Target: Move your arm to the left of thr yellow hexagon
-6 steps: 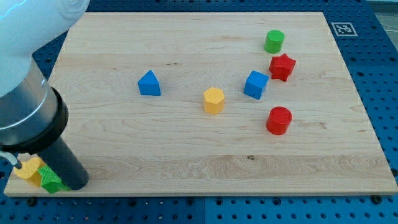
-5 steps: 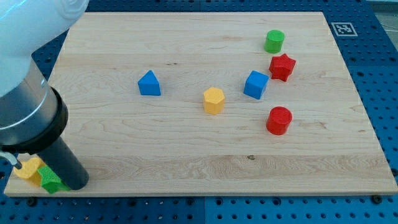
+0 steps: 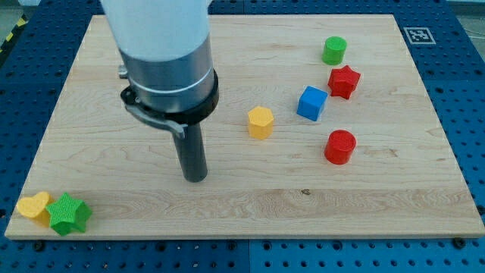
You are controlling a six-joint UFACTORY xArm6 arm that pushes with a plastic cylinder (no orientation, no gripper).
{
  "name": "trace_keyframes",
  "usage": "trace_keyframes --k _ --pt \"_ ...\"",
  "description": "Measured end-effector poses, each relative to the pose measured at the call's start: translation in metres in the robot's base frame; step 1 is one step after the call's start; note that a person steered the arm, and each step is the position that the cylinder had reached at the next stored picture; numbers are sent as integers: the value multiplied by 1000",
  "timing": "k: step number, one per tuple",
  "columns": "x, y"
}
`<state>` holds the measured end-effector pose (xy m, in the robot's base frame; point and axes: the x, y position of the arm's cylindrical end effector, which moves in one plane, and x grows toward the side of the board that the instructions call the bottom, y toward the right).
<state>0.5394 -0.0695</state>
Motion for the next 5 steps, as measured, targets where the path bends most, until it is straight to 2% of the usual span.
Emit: trace_keyframes --k 2,5 --pt "-22 0" --pt "-28 0"
